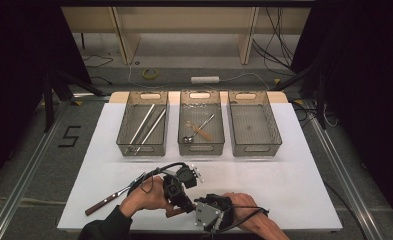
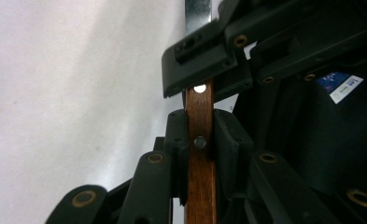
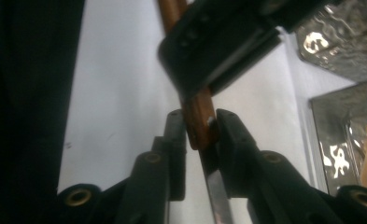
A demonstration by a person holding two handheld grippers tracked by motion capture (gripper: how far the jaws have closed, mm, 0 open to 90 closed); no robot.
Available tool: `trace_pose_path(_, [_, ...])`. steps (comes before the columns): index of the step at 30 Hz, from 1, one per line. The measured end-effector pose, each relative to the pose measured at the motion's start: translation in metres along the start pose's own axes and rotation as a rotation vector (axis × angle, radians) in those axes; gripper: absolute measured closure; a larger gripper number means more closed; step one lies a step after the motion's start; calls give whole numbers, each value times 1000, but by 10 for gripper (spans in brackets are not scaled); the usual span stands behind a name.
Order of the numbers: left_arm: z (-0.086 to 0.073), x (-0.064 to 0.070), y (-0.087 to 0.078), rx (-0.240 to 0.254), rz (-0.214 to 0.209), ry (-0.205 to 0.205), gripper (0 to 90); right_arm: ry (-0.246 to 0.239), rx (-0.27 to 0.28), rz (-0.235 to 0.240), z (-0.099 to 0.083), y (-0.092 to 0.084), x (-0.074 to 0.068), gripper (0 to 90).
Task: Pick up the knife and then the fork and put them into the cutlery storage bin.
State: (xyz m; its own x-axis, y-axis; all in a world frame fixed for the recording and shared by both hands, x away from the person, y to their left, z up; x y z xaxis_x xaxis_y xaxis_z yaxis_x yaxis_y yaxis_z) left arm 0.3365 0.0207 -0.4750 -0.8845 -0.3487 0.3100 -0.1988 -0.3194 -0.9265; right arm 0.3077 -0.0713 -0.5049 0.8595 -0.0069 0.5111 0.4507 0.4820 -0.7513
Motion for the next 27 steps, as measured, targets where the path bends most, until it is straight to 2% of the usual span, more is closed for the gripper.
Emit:
trace_pose_path(4, [0, 1, -1, 8, -7, 6, 755, -39, 0, 16, -1, -1, -2, 779])
trace_pose_path(8, [1, 2, -5, 28, 11, 14, 737, -34, 7, 33, -2, -2, -2, 789])
trace_pose_path(12, [0, 0, -15, 70, 58, 6, 583, -33, -14, 36, -7, -3, -1, 792])
trace_pose_path(14, [0, -2, -21, 112, 84, -4, 497, -27, -21, 34, -10, -4, 0, 792])
trace_pose_path(16, [-3, -4, -27, 133, 96, -10, 464, -27, -23, 29, -12, -5, 2, 793])
trace_pose_path(18, [-5, -7, -34, 167, 121, -21, 392, -24, -30, 28, -15, -9, 5, 793])
trace_pose_path(21, [-11, -12, -42, 204, 151, -35, 323, 37, -31, 18, -21, -13, 10, 793])
trace_pose_path(24, [-18, -16, -50, 271, 159, -51, 286, 61, -29, 8, -27, -17, 17, 793])
trace_pose_path(25, [-21, -19, -53, 288, 175, -60, 269, 83, -29, 14, -29, -19, 18, 793])
trace_pose_path(27, [-26, -24, -59, 329, 202, -81, 245, 109, -24, -10, -33, -21, 22, 793])
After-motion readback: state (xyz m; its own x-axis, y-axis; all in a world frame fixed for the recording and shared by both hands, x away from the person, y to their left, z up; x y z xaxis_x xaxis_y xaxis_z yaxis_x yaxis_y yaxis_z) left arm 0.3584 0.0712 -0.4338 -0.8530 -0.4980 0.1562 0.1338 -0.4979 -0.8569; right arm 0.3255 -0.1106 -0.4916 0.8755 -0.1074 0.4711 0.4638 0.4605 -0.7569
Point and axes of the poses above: each handheld gripper's, and its own axes: y roughly forward along the jaws, z roughly out of its top, x roughly to its right, the point moved 6 cm from there along y, roughly forward along the jaws, and after that the axes turned 3 degrees about -x, right-handed, at the moved point
